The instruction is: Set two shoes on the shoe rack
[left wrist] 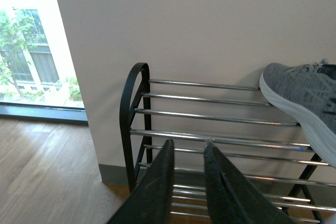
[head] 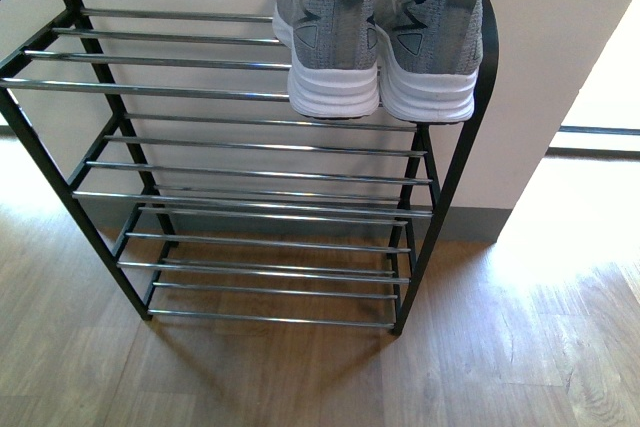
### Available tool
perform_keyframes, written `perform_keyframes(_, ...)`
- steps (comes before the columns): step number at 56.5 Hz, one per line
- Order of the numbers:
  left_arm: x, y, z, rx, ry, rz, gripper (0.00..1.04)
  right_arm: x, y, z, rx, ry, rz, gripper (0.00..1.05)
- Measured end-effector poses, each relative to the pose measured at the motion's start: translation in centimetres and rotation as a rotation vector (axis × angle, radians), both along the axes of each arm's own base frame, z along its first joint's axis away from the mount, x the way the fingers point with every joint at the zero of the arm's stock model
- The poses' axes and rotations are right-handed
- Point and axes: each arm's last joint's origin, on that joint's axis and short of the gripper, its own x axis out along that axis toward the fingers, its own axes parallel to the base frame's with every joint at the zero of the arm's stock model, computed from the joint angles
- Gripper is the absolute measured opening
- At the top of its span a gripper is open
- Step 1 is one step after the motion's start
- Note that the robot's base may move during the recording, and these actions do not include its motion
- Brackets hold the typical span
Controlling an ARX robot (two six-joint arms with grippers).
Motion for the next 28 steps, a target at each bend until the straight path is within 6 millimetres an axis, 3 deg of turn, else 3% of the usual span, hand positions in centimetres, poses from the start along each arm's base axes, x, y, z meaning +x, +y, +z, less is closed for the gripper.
perform_keyframes(5,-0.7,0.4,-0.4,0.001,0.000,0.003,0.01,0.0,0.0,0.0,0.000,0.000,0.000,0.96)
perform_keyframes(28,-3.3,2.0,-1.8,0.008,0.002,0.005,0.01,0.0,0.0,0.0,0.000,0.000,0.000,0.96)
